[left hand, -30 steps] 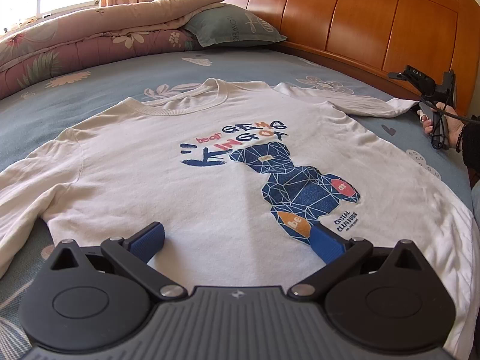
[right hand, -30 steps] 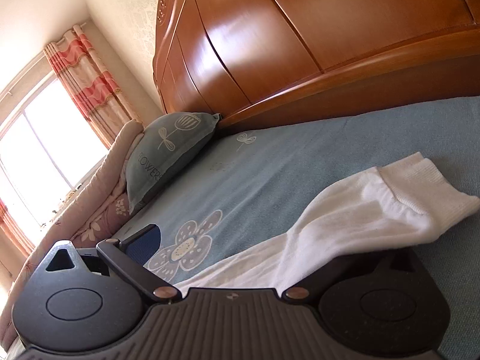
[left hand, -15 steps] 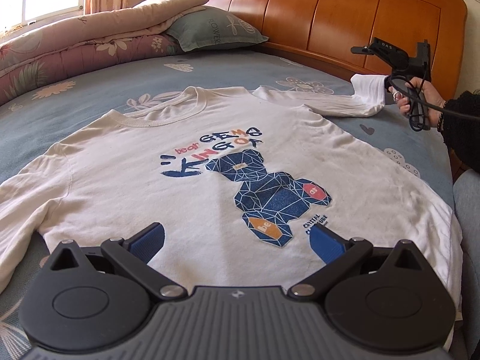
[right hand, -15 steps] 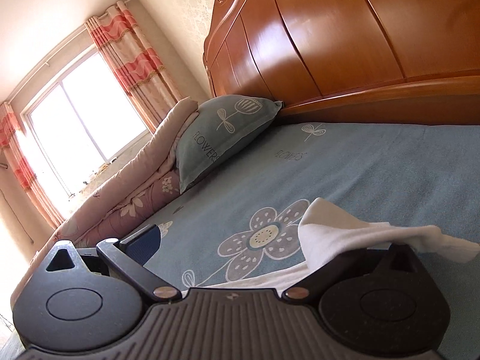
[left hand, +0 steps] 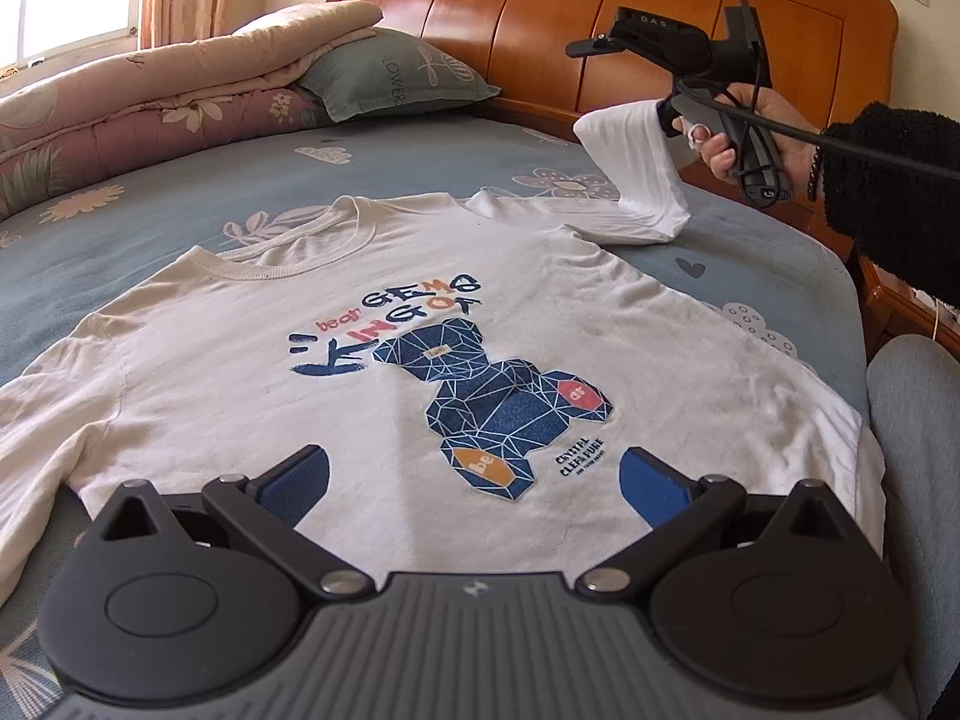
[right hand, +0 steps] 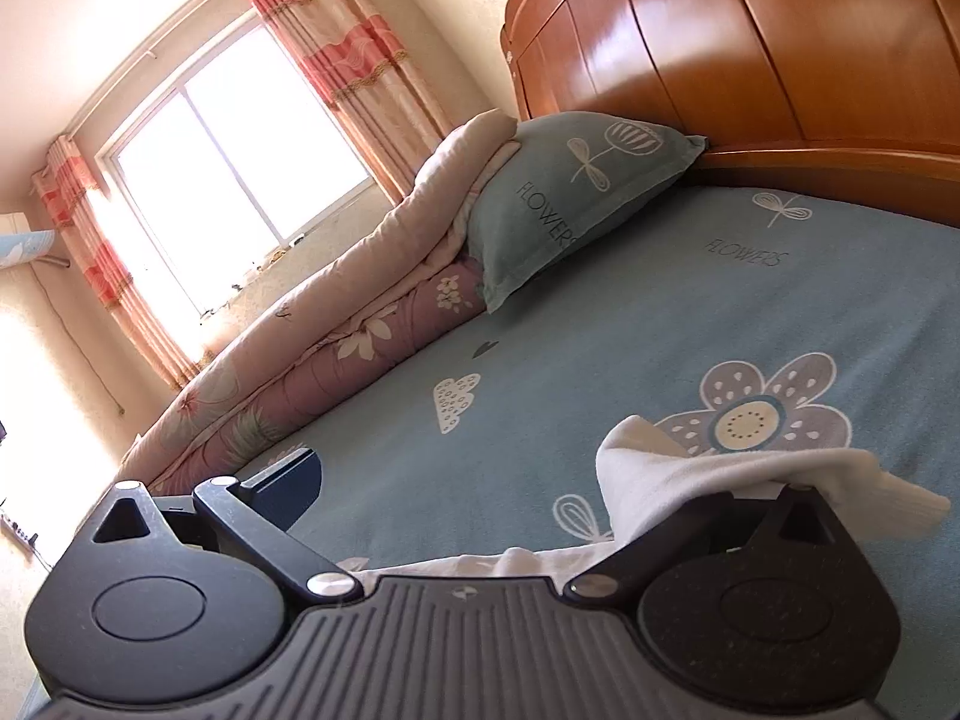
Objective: Fold clothes
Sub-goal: 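Lift the cuff with the right gripper and carry it across the body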
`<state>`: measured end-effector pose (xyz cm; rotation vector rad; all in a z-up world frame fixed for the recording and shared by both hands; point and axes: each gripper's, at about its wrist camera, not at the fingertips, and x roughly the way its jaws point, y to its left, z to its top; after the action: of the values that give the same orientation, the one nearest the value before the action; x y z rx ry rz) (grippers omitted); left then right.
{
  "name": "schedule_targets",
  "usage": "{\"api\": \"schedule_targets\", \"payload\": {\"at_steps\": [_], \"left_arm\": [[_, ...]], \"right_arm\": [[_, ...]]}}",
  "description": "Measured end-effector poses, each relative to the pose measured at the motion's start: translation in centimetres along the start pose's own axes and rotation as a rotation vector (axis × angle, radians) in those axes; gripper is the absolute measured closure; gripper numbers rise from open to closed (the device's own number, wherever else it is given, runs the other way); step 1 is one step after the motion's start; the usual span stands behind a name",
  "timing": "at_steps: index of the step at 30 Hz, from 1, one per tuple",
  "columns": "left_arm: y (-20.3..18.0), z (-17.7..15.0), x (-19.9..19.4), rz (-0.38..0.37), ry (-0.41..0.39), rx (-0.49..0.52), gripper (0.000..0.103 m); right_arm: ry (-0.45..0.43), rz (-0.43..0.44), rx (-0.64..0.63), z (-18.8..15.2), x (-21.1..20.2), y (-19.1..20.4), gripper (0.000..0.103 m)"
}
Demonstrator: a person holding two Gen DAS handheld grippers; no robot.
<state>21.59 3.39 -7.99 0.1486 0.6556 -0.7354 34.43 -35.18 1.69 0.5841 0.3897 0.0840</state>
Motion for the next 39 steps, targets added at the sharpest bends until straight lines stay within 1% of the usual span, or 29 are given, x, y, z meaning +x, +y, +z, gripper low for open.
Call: {"api": "schedule_targets", "payload": {"at_steps": [3,6,9,14,19,21,24,26,31,35,39], "left_arm": [[0.4,0.0,-0.2,-0.023,-0.007,-0.020,0.001],[0.6,-0.2,0.1,-0.055,0.010,-0.035,0.001],[0.1,-0.3,0.2,-0.041,0.025,-0.006,0.001],[0.3,-0.4,0.1,-0.051,0.024,-0.006,0.001],[0.7,-0.6,0.1,-0.033,0.049,-0.012,0.001],[0.9,-0.8,0.0,-0.015,0.063,-0.007,0.001],[1.5,-0.9,-0.2,0.020,0.066,-0.014,0.001],[1.9,-0.9,-0.2,0.030,0.069,-0.025,0.001],[2.1,-1.1,-0.2,0.053,0.084,-0.011,0.001],[2.3,-1.3,-0.2,0.060,0.093,-0.013,0.001],[2.9,-1.5,-0.5,0.081,0.099,-0.019,0.001]], "right_arm": [[0.027,0.033,-0.021,0.2,1.2,2.3,0.000],[0.066,0.052,-0.040,0.0,2.6,4.2,0.000],[0.103,0.080,-0.070,-0.1,3.7,6.2,0.000],[0.143,0.134,-0.135,-0.2,4.8,9.4,0.000],[0.179,0.184,-0.179,-0.5,5.8,11.7,0.000],[0.194,0.198,-0.193,-0.6,6.2,12.4,0.000],[0.210,0.216,-0.207,-0.9,6.9,13.4,0.000],[0.216,0.228,-0.217,-1.2,7.1,14.0,0.000],[0.250,0.267,-0.263,-2.3,7.9,16.0,0.000],[0.293,0.287,-0.317,-3.7,8.5,17.7,0.000],[0.365,0.294,-0.382,-5.5,9.5,19.2,0.000]]}}
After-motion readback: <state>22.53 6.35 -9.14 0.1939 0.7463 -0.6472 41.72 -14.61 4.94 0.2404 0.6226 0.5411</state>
